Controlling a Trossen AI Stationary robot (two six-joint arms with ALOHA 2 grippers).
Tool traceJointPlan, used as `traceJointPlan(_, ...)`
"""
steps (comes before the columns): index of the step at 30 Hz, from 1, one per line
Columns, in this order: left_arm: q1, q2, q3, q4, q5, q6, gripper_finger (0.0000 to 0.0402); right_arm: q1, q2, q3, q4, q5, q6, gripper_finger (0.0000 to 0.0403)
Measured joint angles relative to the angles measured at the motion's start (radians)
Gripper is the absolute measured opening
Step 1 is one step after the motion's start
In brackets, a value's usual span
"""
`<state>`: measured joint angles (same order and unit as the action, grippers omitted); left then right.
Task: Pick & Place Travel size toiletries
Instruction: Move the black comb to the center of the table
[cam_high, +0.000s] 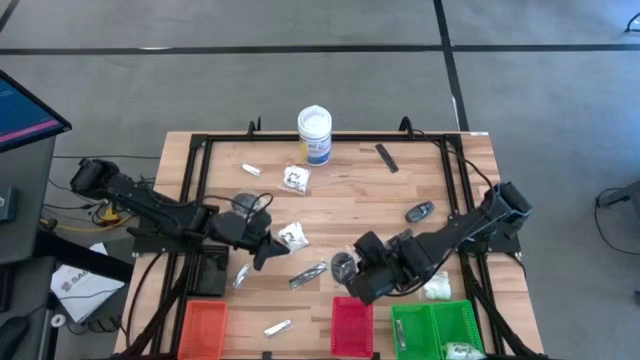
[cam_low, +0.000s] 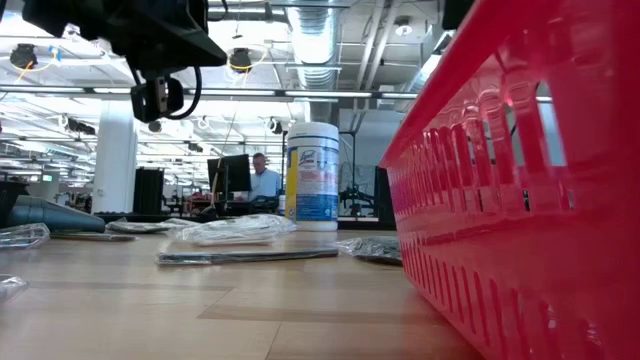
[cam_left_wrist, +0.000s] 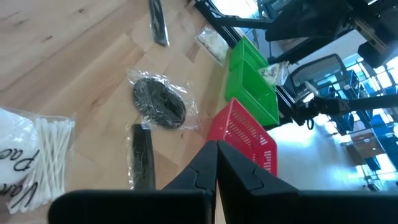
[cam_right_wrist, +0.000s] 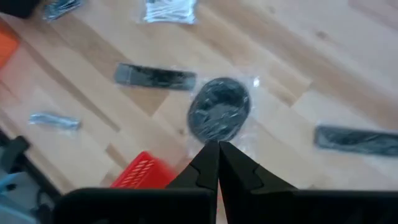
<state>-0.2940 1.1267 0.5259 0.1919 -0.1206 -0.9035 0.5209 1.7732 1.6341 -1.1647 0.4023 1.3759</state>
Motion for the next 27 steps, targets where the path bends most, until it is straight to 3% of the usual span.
traceJointPlan(8,0.034,0.0,0.0,-0.001,0.017,0.001,0.0,-0.044,-0.091,-0.146,0.113,-0.001,-0.074,0.0)
traceJointPlan(17,0.1,0.0,0.0,-0.001,0.018,0.006,0.0,-0.121,-0.296,-0.414,0.286,-0.004,-0.047,0.0)
traceJointPlan(23,0.154,0.0,0.0,-0.001,0.018,0.006,0.0,-0.301,-0.452,-0.545,0.245,0.007,-0.066,0.0)
traceJointPlan(27,0.185,0.0,0.0,0.0,0.017,-0.015,0.0,-0.499,-0.524,-0.58,0.238,-0.078,-0.234,0.0)
